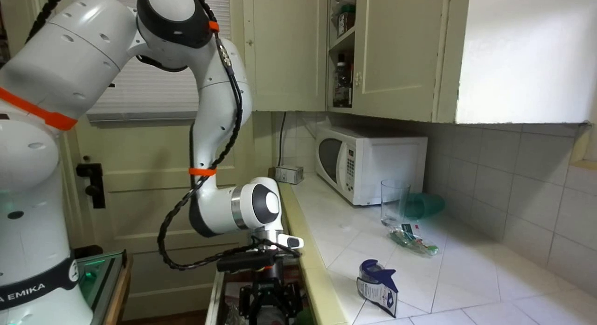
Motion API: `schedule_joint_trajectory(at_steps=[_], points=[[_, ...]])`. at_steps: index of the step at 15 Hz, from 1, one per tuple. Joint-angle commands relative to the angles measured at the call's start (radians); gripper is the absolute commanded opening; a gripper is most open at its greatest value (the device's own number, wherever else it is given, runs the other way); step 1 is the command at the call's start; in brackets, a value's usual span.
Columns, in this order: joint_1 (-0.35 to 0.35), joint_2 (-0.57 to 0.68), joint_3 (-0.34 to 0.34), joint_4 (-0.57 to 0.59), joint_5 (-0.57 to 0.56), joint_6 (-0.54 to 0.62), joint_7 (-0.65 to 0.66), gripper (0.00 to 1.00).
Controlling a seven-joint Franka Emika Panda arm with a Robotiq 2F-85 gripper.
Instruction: Put the orange marker inside the glass on the counter
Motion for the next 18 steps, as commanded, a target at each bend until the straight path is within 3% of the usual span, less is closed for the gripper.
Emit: schedule_joint_trajectory(at_steps=[1,3,5,7,8,11,18], points=[[0.196,0.024,-0.179,-0.083,-0.281,0.209,0.222,1.00],[0.329,0.049,-0.293,-0.096,-0.448,0.283,0.358,1.00],[0.400,0.063,-0.351,-0.085,-0.616,0.316,0.472,1.00],[0.388,0.054,-0.339,-0.095,-0.651,0.321,0.513,1.00],[0.382,0.035,-0.325,-0.093,-0.591,0.284,0.458,1.00],[0.384,0.056,-0.316,-0.085,-0.595,0.274,0.471,1.00],[0.364,0.114,-0.307,0.005,-0.671,0.311,0.415,1.00]])
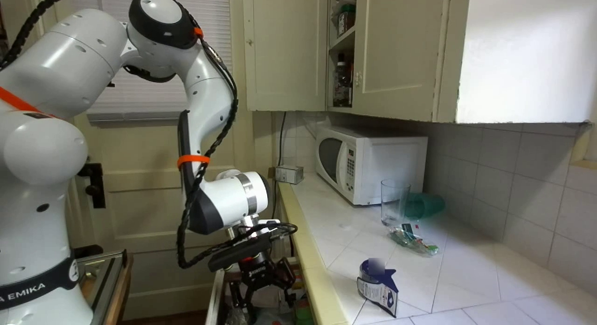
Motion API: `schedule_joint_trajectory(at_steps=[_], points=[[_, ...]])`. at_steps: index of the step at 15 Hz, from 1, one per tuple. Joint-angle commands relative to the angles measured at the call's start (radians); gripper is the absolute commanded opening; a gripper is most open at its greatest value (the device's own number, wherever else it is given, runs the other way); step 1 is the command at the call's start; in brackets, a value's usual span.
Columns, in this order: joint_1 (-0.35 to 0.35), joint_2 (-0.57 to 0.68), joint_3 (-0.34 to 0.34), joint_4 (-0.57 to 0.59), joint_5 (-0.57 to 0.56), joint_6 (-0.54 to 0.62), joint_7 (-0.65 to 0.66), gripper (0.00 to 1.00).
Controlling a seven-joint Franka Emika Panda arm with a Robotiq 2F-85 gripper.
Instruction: Put the orange marker inside the glass on the counter
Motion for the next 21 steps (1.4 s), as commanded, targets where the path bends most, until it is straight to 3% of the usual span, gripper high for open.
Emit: schedule_joint_trajectory(at_steps=[1,10,14,21], points=[[-0.025,0.048,0.016,0.044,-0.035,0.031,-0.018,1.00],[-0.059,0.141,0.075,0.074,-0.028,0.018,-0.068,1.00],[-0.077,0.173,0.075,0.118,-0.005,0.012,-0.124,0.87],[-0.171,0.216,0.094,0.173,0.038,0.023,-0.274,0.86]])
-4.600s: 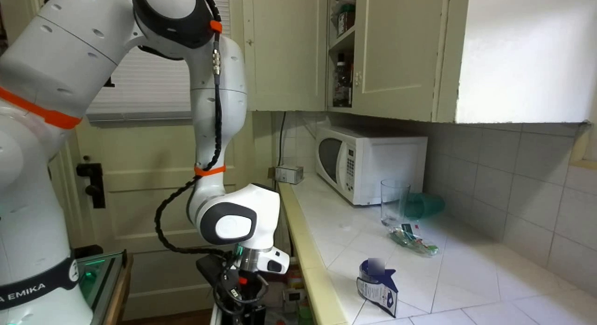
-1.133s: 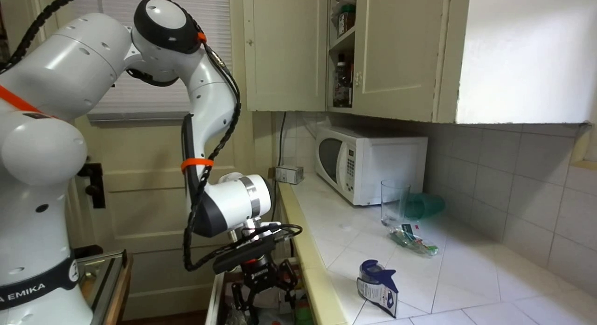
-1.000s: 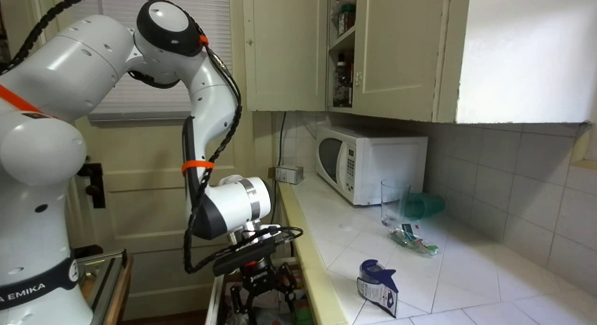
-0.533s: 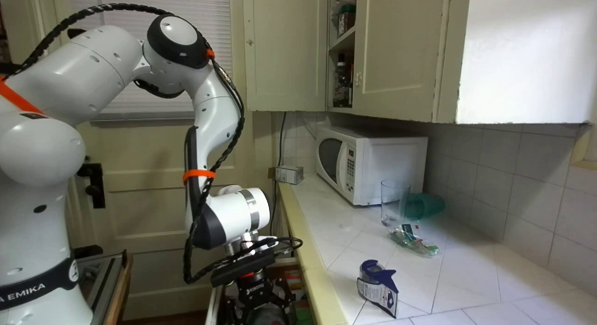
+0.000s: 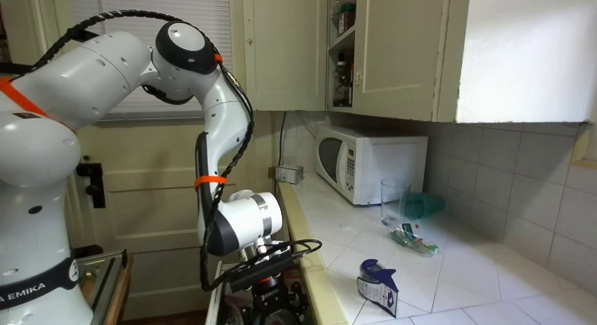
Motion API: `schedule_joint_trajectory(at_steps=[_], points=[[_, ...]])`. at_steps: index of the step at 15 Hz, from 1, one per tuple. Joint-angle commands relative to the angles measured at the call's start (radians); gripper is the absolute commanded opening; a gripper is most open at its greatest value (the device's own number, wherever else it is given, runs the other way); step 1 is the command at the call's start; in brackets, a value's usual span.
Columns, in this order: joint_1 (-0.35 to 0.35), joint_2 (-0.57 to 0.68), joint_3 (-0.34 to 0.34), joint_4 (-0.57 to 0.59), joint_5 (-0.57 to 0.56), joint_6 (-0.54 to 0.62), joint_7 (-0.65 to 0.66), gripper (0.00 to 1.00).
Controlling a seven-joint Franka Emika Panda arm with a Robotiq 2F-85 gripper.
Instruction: Put the orange marker inside the glass on the counter
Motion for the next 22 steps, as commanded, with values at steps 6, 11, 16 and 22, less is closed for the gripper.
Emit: schedule_joint_trajectory(at_steps=[6,11,16,22], points=[[-0.114,0.039,0.049,0.041,0.083,-0.001,-0.164,0.38],[-0.090,-0.001,0.072,0.007,0.151,-0.043,-0.178,0.02],[0.046,-0.041,0.029,-0.021,0.083,-0.032,-0.031,0.02],[0.252,-0.169,-0.068,-0.115,-0.117,-0.017,0.284,0.02]])
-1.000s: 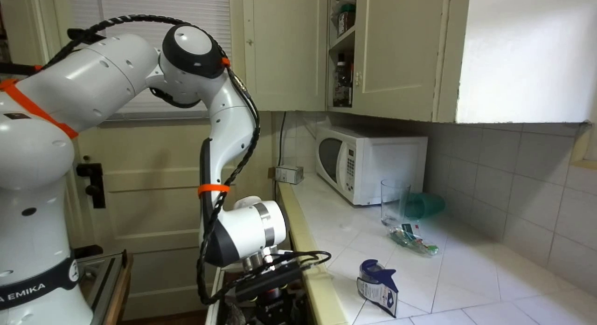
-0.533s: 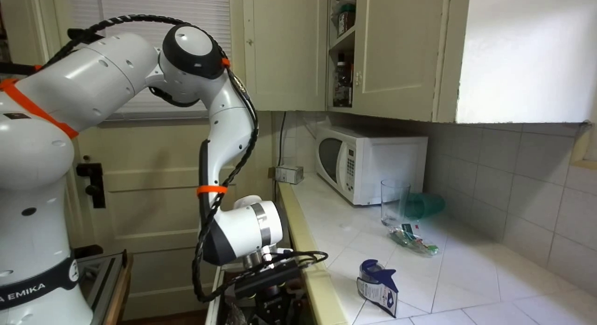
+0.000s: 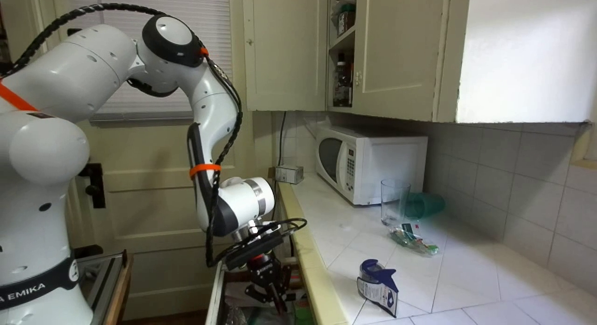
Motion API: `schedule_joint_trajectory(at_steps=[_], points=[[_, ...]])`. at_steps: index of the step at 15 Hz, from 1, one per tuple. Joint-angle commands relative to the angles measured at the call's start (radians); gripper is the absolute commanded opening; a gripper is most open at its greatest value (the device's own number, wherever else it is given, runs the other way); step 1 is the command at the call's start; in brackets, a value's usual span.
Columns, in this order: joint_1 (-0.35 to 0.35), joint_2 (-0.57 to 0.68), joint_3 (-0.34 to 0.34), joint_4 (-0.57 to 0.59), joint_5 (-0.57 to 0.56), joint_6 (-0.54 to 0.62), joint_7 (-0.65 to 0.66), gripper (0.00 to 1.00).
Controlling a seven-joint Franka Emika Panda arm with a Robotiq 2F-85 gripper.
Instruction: Put the orange marker inside the glass on the counter
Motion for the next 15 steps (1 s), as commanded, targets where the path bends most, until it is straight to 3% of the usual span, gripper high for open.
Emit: schedule_joint_trajectory(at_steps=[1,4,12,13,14,15], points=[[0.101,-0.131,-0.053,-0.122,-0.092,-0.011,0.159,0.02],[0.178,-0.231,-0.098,-0.228,-0.094,-0.032,0.265,0.02],[0.487,-0.418,-0.245,-0.348,-0.075,-0.422,0.626,0.02],[0.401,-0.503,-0.162,-0.353,-0.103,-0.540,0.660,0.02],[0.388,-0.533,-0.140,-0.358,-0.108,-0.610,0.703,0.02],[0.500,-0.509,-0.242,-0.376,-0.099,-0.605,0.762,0.02]])
